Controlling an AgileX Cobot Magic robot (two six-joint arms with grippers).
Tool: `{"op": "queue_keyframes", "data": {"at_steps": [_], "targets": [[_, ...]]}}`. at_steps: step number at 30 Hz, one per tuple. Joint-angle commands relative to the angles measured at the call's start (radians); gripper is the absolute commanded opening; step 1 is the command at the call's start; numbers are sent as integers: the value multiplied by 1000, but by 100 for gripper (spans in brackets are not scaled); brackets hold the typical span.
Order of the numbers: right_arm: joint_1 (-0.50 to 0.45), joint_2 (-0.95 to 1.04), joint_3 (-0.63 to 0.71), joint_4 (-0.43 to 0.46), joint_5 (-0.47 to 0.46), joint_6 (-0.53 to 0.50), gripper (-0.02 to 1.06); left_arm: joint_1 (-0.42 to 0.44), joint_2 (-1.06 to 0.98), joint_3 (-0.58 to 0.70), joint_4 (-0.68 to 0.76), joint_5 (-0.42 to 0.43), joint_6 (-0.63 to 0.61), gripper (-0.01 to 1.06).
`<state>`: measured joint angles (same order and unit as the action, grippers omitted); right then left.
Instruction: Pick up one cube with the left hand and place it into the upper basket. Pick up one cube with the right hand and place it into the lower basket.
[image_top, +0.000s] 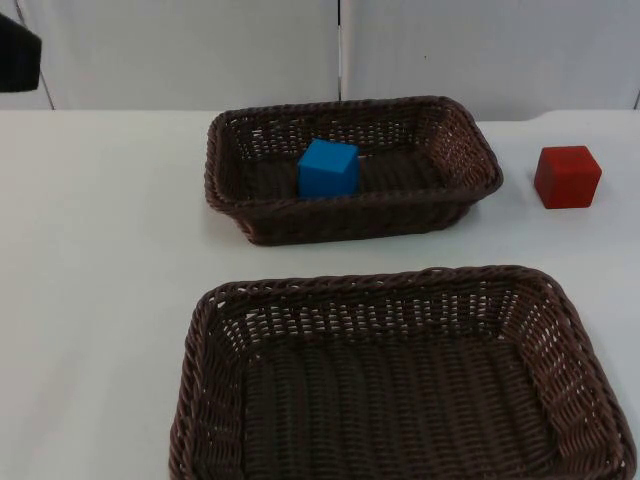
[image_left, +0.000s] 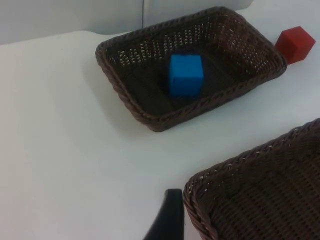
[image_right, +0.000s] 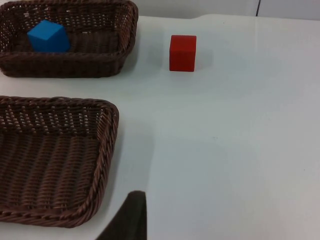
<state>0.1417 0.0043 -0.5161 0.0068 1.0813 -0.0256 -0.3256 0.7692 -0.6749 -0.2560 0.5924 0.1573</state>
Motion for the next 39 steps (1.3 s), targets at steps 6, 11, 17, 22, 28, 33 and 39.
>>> {"op": "queue_keyframes", "data": {"at_steps": [6,11,17,22,28,33,39], "targets": [[-1,-4,0,-7,-6,-8,105,2,-12,7,10,16,-7,77],[-1,-4,0,-7,-6,-8,105,2,-12,7,12,15,-7,77],[-1,-4,-4,-7,-10,-8,105,2,-12,7,12,8,-7,77],[-1,75,-9,-7,-16,-4,105,2,-12,7,12,5,-7,77],[-1,207,-45,-7,-146,-4,105,2,-12,7,12,4,-7,77],[-1,389,-76,-1,-252,-2,105,2,-12,7,12,4,-7,77],[-1,538,-120,-1,-321,13,105,2,-12,7,12,4,-7,77]]}}
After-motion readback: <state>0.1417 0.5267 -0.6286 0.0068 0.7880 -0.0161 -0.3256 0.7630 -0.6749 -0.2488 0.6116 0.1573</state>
